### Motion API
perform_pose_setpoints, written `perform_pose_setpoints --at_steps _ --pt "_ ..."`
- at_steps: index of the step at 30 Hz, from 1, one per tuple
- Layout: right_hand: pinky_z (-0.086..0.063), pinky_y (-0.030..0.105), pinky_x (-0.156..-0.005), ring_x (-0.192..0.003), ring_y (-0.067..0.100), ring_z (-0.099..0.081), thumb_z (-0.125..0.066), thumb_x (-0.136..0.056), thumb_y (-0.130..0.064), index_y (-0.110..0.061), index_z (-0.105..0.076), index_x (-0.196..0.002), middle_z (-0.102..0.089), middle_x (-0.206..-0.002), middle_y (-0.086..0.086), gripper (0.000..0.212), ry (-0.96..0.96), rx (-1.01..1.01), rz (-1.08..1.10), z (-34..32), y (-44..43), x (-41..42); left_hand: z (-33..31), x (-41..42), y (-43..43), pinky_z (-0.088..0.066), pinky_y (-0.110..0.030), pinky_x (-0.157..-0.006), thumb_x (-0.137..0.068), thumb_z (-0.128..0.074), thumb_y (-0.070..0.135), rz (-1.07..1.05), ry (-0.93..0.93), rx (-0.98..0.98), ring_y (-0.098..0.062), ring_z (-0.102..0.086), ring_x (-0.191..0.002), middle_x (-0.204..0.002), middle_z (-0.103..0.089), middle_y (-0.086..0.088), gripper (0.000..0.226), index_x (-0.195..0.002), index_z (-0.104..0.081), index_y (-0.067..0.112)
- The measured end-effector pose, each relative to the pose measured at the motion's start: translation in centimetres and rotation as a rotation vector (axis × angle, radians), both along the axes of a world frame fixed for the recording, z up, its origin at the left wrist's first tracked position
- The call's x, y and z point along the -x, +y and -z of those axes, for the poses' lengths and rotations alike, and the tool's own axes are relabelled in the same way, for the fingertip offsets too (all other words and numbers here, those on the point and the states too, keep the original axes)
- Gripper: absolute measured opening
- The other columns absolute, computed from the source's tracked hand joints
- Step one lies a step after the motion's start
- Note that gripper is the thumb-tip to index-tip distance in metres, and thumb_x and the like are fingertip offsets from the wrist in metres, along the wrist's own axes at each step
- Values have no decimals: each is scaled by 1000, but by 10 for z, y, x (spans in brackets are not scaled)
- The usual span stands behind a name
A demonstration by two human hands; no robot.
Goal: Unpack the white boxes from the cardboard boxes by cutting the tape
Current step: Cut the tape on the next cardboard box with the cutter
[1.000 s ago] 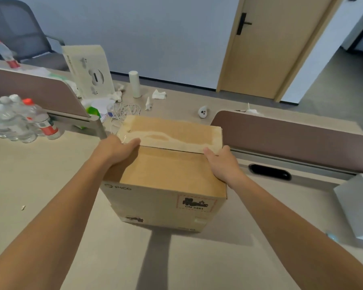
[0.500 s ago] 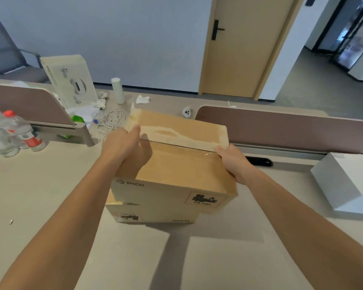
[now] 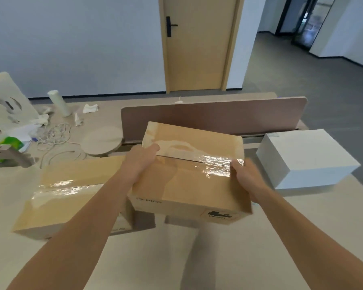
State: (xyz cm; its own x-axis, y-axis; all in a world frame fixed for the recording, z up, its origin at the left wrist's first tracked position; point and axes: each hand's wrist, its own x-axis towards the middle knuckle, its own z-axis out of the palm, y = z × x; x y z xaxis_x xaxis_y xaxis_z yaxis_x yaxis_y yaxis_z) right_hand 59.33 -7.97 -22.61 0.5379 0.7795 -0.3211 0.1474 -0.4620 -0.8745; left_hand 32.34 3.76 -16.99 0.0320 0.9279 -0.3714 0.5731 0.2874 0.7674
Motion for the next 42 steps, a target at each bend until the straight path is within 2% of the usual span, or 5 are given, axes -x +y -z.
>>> perform_pose_setpoints --at_steps 5,14,27,36,42 --pt "-41 32 -84 -84 4 -54 -49 -101 -30 -30 -54 -81 -58 -87 -15 20 -41 9 -66 28 -25 -52 56 -56 -29 -42 -41 -84 -93 -51 53 -48 9 114 -17 -54 -87 -99 -59 4 33 -113 -52 27" --pt "-45 36 -98 -112 16 -58 -48 -100 -41 -19 -58 -124 -63 -118 -7 34 -15 70 -161 95 -24 -80 134 -55 -40 -46 -53 -103 -62 -55 81 -192 -63 280 -31 -57 -120 -137 -58 -5 97 -139 -53 21" --pt "-38 35 -72 -81 21 -50 -33 -103 -31 -13 -55 -81 -56 -81 2 35 -12 99 -11 110 -2 -93 147 -33 -22 -33 -28 -49 -86 -56 2 -374 -207 273 -21 -41 -54 -51 -51 -5 22 -64 -58 6" --pt "-48 37 -73 -74 25 -60 -39 -104 -38 -8 -62 -87 -66 -87 10 42 177 183 94 136 8 -124 170 -21 -11 -54 -55 -86 -90 -50 -14 -359 -249 340 -34 -60 -79 -91 -73 -25 26 -97 -71 0" --pt "-45 33 -83 -104 34 -63 -56 -97 -28 -4 -67 -108 -68 -108 16 29 -323 398 -144 176 7 -153 176 -29 -8 -58 -55 -83 -95 -51 -7 -378 -236 364 -39 -69 -85 -92 -74 -24 21 -98 -68 3"
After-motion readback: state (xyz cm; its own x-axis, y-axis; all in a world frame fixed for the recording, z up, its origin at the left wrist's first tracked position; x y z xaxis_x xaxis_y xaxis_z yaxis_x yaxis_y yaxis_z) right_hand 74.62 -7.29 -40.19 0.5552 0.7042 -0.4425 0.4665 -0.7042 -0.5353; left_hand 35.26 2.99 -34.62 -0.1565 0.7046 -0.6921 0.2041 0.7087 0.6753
